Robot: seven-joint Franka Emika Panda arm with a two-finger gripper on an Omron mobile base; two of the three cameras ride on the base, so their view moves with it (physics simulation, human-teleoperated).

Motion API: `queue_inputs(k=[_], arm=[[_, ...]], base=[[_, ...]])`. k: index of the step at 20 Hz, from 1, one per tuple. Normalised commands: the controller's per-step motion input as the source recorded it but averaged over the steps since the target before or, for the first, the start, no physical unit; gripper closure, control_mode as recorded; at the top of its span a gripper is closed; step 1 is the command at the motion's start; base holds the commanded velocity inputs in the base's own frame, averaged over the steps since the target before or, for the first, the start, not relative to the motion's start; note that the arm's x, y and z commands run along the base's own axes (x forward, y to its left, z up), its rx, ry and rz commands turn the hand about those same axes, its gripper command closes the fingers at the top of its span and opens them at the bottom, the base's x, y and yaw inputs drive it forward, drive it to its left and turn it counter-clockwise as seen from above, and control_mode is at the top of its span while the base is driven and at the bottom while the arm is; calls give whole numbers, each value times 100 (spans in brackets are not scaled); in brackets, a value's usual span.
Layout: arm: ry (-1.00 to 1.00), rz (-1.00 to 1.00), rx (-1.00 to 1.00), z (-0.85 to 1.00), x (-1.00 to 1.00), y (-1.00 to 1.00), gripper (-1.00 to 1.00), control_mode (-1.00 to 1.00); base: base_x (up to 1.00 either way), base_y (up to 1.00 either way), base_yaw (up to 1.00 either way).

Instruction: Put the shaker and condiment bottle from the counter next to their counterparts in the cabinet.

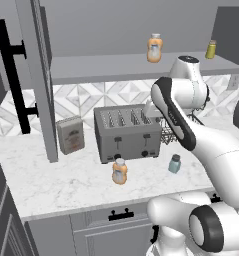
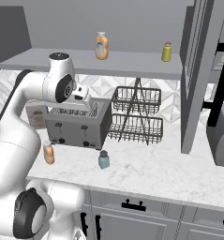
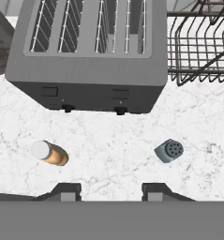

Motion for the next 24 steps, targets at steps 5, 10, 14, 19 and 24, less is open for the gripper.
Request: queue_inputs(k=[5, 10, 14, 19, 24], arm=[[0, 0, 0, 0, -5, 0, -100, -100], [-4, 0, 0, 0, -19, 0, -100, -100], [-11, 0, 0, -1, -36, 0, -100, -100], [-15, 0, 0, 0, -33, 0, -100, -100], [-11, 7, 0, 0, -24, 1, -100, -100]], base=[[0, 0, 0], [0, 0, 0], [0, 0, 0], [0, 0, 0], [0, 0, 0]])
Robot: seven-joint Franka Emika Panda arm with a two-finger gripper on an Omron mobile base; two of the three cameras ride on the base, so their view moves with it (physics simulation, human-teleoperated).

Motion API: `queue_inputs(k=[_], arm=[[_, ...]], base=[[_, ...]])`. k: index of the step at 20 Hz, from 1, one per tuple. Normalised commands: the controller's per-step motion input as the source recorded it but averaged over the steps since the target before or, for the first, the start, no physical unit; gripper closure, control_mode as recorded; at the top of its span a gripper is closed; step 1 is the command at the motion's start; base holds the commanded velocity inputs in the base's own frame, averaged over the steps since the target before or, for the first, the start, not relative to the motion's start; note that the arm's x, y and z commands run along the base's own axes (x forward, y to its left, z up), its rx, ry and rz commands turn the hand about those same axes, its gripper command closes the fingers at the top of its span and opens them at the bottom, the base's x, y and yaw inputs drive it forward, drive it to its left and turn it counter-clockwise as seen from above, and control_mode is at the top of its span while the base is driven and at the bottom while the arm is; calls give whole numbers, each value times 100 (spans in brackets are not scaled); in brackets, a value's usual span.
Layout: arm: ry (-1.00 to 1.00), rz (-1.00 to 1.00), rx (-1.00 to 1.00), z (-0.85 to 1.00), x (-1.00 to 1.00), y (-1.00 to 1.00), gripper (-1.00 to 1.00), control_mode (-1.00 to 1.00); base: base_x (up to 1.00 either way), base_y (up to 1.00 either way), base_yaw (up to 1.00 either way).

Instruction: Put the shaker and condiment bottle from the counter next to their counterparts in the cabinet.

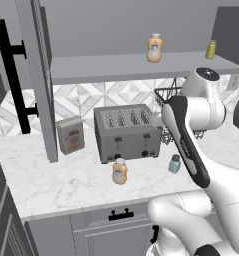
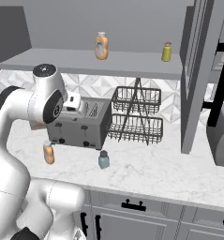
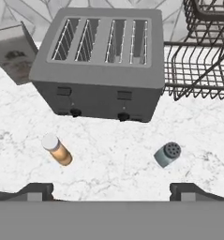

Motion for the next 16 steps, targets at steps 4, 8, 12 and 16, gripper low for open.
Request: queue_inputs(k=[4, 8, 12, 16], arm=[[-7, 13, 0, 0, -13, 0, -100, -100], [-4, 19, 0, -1, -4, 0, -100, -100], [-1, 21, 0, 0, 0, 0, -100, -100], [-4, 21, 0, 0, 0, 0, -100, -100]], base=[[0, 0, 0], [0, 0, 0], [0, 0, 0], [0, 0, 0]])
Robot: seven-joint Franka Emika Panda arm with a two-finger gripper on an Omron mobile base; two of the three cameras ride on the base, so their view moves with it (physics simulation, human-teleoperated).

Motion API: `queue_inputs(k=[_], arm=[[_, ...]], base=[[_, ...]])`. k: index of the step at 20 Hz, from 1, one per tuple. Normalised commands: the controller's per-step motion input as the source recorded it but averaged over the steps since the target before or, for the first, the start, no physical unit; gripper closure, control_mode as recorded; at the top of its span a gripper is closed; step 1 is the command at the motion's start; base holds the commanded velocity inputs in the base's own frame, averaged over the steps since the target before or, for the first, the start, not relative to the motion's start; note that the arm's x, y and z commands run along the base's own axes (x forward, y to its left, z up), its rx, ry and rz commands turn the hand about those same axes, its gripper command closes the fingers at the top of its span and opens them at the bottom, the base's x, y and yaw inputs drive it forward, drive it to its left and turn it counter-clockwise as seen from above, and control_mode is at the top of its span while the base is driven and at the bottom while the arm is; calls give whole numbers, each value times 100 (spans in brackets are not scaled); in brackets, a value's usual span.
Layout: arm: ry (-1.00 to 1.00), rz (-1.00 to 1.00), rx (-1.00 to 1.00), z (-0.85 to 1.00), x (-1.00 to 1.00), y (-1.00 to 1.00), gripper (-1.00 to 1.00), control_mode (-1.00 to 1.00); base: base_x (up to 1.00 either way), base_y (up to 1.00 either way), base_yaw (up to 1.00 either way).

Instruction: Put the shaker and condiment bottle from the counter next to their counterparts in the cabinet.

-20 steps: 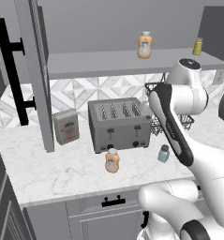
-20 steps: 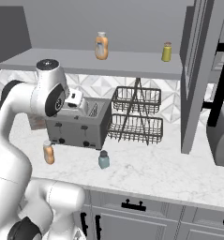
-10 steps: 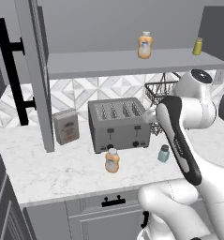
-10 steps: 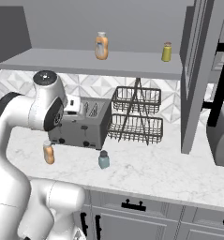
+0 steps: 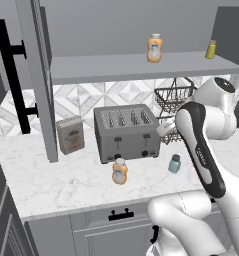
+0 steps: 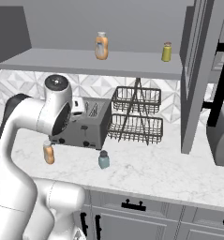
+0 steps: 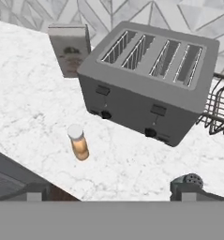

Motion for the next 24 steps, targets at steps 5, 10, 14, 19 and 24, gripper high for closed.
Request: queue_inputs(k=[5, 10, 14, 19, 24], arm=[[-17, 22, -3, 0, 0, 3, -100, -100], [-32, 16, -8, -1, 0, 9, -100, -100], [-24, 10, -5, -11, 0, 11, -100, -100], [-11, 7, -1, -35, 0, 7, -100, -100], [-5, 3, 0, -36, 0, 5, -100, -100]], base=[[0, 0, 0], [0, 0, 0], [0, 0, 0], [0, 0, 0], [0, 0, 0]])
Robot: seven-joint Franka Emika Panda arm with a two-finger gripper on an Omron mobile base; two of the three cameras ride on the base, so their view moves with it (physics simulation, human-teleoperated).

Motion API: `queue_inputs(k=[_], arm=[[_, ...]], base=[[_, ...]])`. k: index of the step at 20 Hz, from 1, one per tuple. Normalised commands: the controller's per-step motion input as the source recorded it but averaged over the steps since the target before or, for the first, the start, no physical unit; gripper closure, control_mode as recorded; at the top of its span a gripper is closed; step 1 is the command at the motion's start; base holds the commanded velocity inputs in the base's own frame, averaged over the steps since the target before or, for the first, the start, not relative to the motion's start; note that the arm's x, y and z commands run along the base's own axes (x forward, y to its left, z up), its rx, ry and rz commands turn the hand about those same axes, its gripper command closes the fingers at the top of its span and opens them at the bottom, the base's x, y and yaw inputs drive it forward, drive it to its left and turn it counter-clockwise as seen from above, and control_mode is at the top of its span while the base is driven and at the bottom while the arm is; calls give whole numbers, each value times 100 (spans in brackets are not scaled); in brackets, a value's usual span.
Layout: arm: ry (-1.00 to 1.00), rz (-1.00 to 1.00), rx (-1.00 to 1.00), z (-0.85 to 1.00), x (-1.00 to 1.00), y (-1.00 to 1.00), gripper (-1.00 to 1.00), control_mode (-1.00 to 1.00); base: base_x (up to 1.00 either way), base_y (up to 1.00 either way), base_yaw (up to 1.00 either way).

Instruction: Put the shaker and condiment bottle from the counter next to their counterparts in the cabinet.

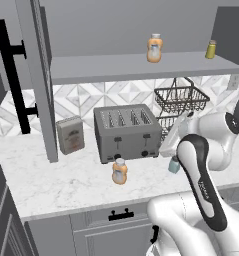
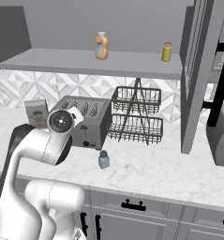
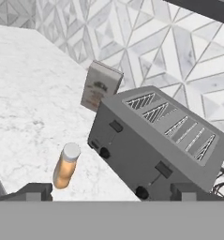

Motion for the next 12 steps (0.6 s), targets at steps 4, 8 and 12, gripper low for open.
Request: queue_inputs(k=[4, 8, 12], arm=[[-4, 2, 0, -24, 0, 5, -100, -100], [-1, 1, 0, -14, -1, 7, -100, -100], [-2, 0, 0, -23, -10, 11, -100, -100]], base=[[0, 0, 0], [0, 0, 0], [0, 0, 0]])
